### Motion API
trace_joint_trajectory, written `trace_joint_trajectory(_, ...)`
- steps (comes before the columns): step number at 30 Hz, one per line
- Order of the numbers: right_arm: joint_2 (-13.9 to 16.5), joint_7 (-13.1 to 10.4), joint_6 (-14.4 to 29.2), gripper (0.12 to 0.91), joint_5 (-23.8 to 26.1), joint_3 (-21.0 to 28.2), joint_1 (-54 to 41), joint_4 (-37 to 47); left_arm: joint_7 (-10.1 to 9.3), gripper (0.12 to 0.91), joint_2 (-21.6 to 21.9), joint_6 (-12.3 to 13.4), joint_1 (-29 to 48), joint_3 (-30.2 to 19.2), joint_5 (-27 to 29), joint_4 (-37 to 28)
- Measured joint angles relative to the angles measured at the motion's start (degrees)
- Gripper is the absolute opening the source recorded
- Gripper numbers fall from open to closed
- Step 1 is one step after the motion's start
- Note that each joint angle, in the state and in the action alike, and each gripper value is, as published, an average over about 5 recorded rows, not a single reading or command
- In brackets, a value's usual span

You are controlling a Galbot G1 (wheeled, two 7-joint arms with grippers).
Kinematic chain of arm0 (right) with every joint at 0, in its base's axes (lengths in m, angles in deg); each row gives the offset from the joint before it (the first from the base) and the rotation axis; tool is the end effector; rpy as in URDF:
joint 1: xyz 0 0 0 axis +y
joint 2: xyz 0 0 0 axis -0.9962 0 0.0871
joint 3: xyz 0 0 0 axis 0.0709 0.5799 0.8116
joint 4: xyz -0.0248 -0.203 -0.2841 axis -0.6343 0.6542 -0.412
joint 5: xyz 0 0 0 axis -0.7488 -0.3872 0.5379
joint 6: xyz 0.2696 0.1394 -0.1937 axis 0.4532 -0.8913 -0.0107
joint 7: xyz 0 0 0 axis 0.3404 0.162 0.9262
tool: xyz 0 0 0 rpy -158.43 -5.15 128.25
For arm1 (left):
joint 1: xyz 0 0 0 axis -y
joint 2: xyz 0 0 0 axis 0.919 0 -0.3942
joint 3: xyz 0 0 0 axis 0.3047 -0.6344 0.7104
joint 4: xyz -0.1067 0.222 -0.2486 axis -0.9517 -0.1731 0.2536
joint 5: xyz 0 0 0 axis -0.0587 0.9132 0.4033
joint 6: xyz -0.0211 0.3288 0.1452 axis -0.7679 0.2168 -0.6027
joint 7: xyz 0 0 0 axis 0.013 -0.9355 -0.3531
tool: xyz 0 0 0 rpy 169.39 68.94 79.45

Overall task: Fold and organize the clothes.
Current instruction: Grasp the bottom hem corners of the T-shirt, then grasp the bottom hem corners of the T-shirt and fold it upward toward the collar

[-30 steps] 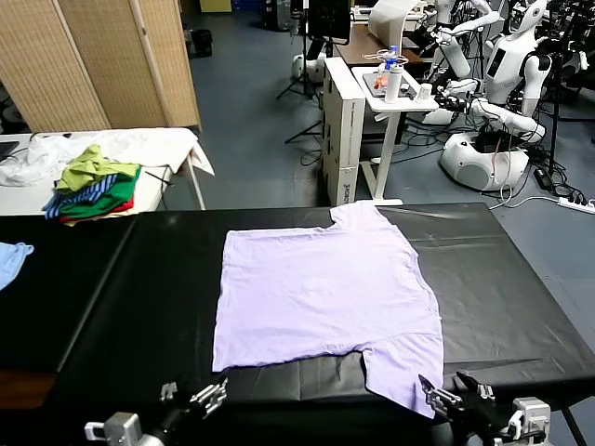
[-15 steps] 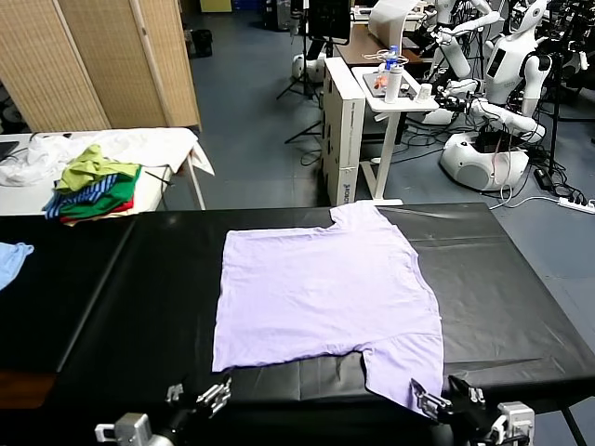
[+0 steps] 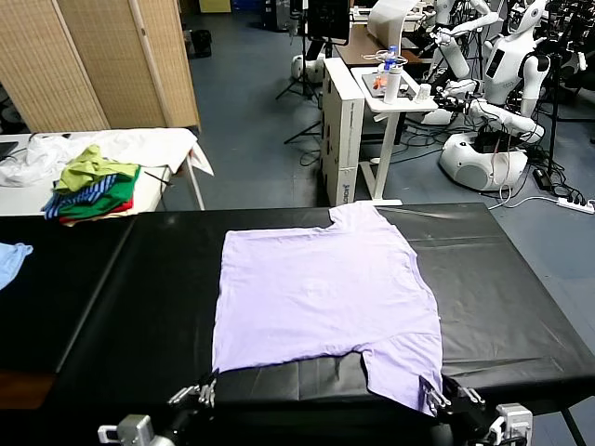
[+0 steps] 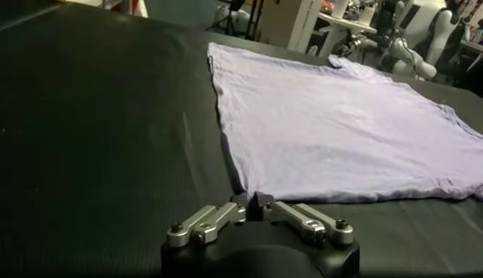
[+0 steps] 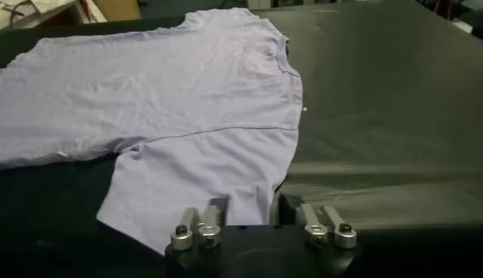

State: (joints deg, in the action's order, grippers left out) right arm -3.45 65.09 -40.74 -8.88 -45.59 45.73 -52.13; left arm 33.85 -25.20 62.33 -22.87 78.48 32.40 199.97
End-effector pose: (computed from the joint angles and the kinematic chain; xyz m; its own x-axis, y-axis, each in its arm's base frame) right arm 0.1130 -0.0904 -0.2437 -0.7541 -0.0877 0.6509 -0.0671 0.9961 0.0565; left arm 0.1084 0.0381 -0.2890 -0.8309 0.1716 0.5292 0.0623 0.9739 -0.2181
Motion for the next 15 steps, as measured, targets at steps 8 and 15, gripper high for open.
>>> trace_joint_trajectory(8,-0.45,-1.61,-2.18,0.140,1.25,0.02,3.92,-5.16,-1.32,0.147,2.10,-0.19,-3.43,2.15,0.03,2.71)
trace_joint_trajectory(15,0.02,-1.71,-2.32,0.140,1.70,0.47,4.86,-5.92,-1.45,0.147,3.74,-0.10,-7.66,5.02,-0.18,6.02)
